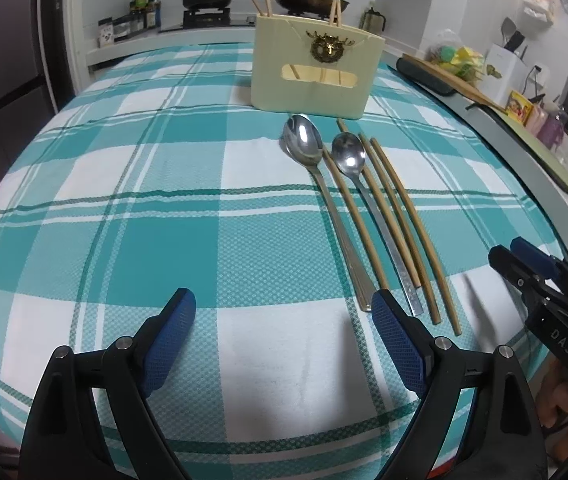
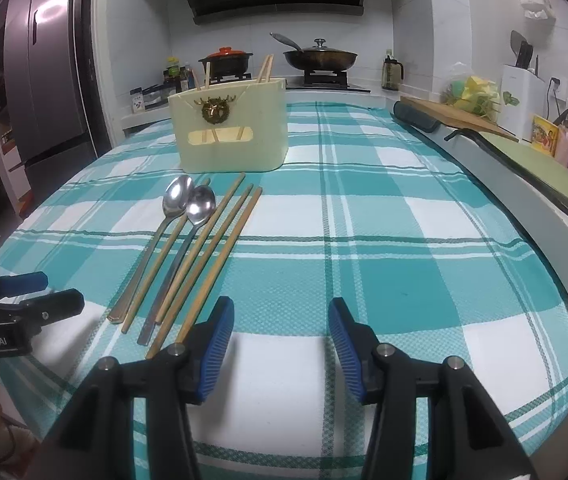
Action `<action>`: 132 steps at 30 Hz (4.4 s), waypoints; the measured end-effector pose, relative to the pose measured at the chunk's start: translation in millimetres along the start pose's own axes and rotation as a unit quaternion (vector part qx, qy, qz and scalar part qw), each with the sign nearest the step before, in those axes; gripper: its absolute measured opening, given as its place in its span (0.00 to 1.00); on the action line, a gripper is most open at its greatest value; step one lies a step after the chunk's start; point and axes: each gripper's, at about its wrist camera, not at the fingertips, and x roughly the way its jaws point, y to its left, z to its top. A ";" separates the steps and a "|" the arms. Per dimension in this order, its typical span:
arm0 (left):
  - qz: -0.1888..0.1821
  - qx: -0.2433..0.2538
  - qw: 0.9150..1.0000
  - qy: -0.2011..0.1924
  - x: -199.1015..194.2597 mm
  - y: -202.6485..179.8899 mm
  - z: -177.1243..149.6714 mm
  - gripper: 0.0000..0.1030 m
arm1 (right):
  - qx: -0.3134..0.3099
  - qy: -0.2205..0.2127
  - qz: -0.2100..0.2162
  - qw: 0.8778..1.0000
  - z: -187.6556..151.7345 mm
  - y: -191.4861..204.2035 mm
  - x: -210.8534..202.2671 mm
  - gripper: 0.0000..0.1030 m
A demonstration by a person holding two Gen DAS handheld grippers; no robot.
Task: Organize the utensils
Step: 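Move both tools back toward the spoons and chopsticks on the cloth, then close the left tool on a metal spoon while the right tool grasps a chopstick, then lift the spoon with the left tool while the right tool carries its chopstick to the holder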
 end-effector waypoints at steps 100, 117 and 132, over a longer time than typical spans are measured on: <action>0.068 0.008 0.997 0.047 39.0 50.1 18.9 1.00 | -0.067 0.130 0.034 0.989 17.6 -19.1 58.7 0.91; 0.032 0.050 0.996 0.069 60.1 42.3 65.3 0.99 | -0.047 0.194 0.105 0.974 70.9 -36.2 86.8 0.51; 0.019 0.055 0.997 0.047 76.0 38.4 100.6 0.41 | -0.090 0.210 0.080 0.970 135.4 -9.5 177.9 0.07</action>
